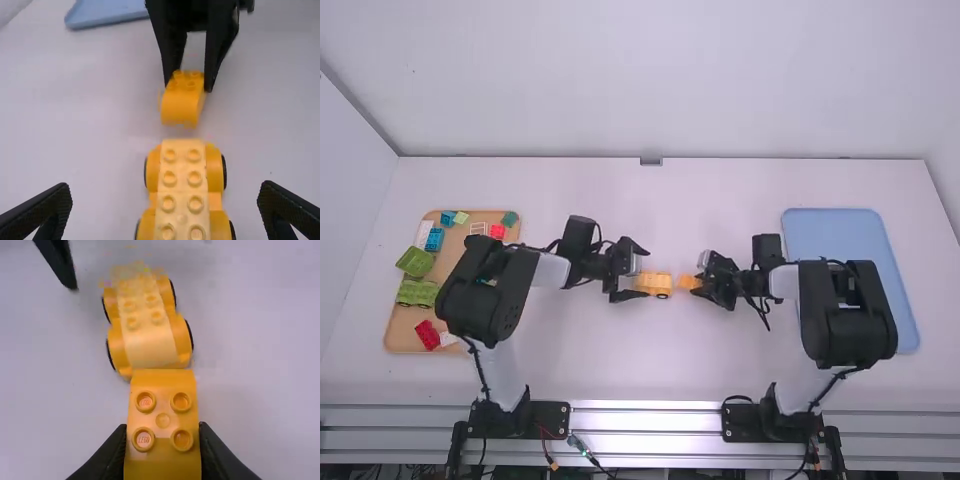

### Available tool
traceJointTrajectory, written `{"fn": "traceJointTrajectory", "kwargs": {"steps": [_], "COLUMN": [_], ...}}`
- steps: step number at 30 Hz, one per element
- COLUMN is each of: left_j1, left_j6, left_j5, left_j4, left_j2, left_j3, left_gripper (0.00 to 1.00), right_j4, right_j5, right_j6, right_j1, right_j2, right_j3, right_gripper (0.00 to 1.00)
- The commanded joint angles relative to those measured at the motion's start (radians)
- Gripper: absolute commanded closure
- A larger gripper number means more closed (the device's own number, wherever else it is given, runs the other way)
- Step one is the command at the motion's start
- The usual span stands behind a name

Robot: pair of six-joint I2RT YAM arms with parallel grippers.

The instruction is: Assemble lego blocks to make yellow taxi

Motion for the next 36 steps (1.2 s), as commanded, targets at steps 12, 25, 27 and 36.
{"fn": "traceJointTrajectory", "kwargs": {"steps": [12, 25, 27, 36], "left_j1": [0.0, -0.003, -0.011, -0.017], "left_j6": [0.015, 0.016, 0.015, 0.015], "left_j5": [0.056, 0.056, 0.056, 0.057], "left_j4": [0.112, 0.128, 0.127, 0.126], "left_j2": [0.172, 0.2, 0.2, 0.2], "left_j3": [0.024, 0.05, 0.051, 0.039], "left_gripper": [0.06, 0.33, 0.36, 0.27], "right_j4": [-0.097, 0.03, 0.035, 0.032], "right_j5": [0.01, -0.003, -0.004, 0.0], "right_j6": [-0.093, 0.019, 0.019, 0.02], "right_j1": [0.158, 0.206, 0.206, 0.192], "right_j2": [-0.038, 0.032, 0.04, 0.04], "right_j3": [0.151, 0.152, 0.152, 0.152], "right_gripper": [0.78, 0.78, 0.78, 0.79]}}
